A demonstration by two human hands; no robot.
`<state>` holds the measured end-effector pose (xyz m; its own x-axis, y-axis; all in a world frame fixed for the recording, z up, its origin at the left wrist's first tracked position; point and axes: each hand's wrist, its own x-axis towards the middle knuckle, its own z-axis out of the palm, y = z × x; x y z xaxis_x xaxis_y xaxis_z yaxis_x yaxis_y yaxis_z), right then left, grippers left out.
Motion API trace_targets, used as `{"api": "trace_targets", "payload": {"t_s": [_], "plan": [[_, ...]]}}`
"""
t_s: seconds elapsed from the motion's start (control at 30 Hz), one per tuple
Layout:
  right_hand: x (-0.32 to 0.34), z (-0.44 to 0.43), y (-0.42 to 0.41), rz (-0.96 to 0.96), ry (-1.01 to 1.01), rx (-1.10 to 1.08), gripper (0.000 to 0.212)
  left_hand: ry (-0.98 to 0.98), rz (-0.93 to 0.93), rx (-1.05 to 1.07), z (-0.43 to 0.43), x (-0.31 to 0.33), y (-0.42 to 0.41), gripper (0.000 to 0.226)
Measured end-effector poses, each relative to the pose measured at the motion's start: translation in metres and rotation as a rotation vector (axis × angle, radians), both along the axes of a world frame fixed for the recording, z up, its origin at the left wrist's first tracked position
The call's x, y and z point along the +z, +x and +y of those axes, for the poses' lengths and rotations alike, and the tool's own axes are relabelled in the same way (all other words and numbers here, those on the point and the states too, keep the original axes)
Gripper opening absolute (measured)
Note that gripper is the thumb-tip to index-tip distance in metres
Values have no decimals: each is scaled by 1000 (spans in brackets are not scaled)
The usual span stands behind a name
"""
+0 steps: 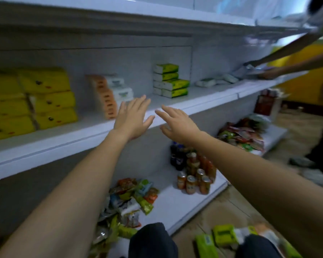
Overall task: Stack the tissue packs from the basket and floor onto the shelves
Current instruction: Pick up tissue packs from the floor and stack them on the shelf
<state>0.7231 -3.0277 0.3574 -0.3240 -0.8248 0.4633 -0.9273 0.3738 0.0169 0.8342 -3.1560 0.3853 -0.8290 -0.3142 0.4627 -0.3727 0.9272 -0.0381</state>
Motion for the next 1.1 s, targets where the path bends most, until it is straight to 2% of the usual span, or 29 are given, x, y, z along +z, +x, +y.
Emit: {"api": "trace_targets", "payload": {"t_s": [0.2, 0.27, 0.37, 0.47, 0.6, 0.7, 0.83, 1.0, 1.1], "plan": [[-77, 189, -52, -91, -64, -371, 56, 67, -124, -322, 157, -63, -104, 59], [-104, 263, -56, -139, -5, -530, 56, 84, -168, -442, 218, -89, -134, 59], [-145, 368, -44, -170, -36, -717, 53, 96, -223, -633, 320, -132, -166, 60], [-195, 461, -11, -355, -83, -947, 54, 127, -320, -785, 419, -185, -163, 63], [-262, 561, 45, -469, -168, -1197, 55, 211, -473, -947, 538, -263, -133, 64], [-322, 612, 92, -565, -224, -1376, 55, 245, -593, -1028, 594, -322, -103, 63], [-405, 645, 152, -788, -259, -1576, 58, 294, -801, -1036, 635, -400, -73, 64], [-499, 653, 206, -1053, -275, -1668, 56, 324, -1089, -1112, 658, -488, -45, 63], [-542, 652, 232, -1209, -278, -1770, 64, 361, -1252, -1141, 668, -532, -21, 68]]}}
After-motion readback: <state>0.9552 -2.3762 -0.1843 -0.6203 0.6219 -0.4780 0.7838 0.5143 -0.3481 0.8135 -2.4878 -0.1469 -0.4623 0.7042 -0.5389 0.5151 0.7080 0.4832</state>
